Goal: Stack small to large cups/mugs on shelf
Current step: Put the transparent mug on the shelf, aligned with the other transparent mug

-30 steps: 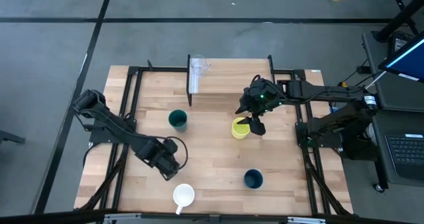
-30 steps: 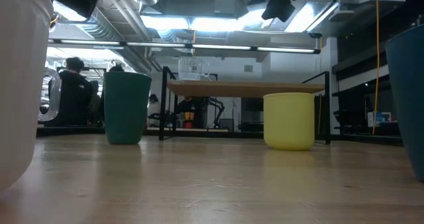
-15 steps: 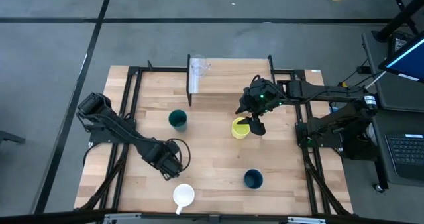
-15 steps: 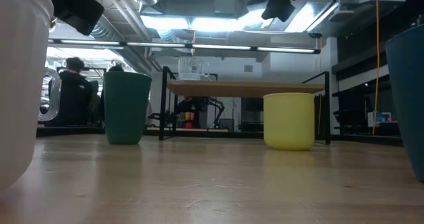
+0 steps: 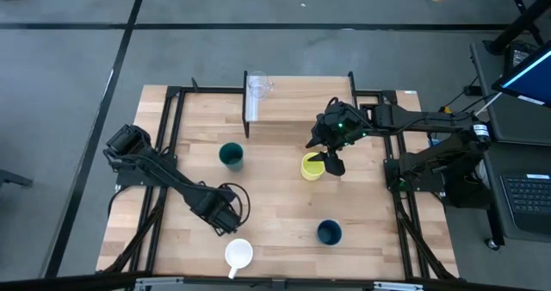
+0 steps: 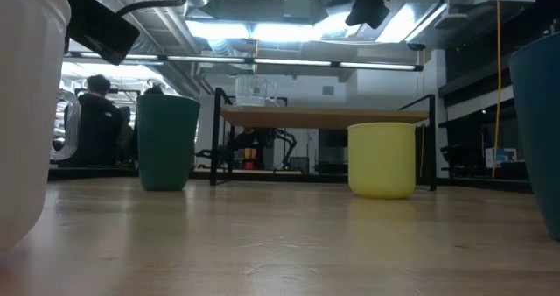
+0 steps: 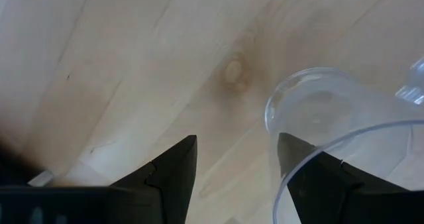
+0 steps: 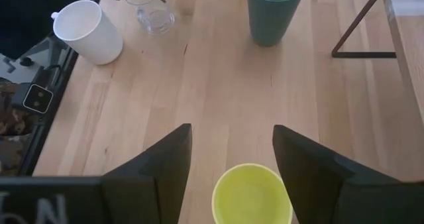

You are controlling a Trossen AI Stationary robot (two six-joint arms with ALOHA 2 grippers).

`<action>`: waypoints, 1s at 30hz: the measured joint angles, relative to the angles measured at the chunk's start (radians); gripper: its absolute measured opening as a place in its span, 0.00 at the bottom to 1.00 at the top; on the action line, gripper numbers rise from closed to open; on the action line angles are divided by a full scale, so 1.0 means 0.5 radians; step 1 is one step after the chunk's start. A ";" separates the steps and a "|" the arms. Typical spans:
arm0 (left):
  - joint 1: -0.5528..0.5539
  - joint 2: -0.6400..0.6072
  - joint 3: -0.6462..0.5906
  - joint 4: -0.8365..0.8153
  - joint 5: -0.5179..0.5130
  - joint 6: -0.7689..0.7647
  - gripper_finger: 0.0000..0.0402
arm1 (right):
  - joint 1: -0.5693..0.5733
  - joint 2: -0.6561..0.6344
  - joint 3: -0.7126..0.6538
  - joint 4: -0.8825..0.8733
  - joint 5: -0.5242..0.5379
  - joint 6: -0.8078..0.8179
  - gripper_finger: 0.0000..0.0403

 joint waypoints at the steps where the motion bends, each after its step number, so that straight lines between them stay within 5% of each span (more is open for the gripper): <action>1: 0.000 0.000 0.000 0.000 -0.001 0.001 0.51 | 0.000 0.000 0.000 0.000 0.000 0.000 0.53; 9: 0.042 0.000 0.000 -0.001 -0.002 0.054 0.46 | 0.000 0.000 0.000 -0.001 0.000 0.000 0.53; 26: 0.171 0.000 -0.001 -0.002 0.148 0.088 0.04 | -0.001 0.000 0.000 -0.001 0.167 -0.070 0.53; 30: 0.189 -0.001 0.001 -0.001 0.159 0.084 0.02 | -0.001 0.000 0.000 -0.002 0.173 -0.087 0.53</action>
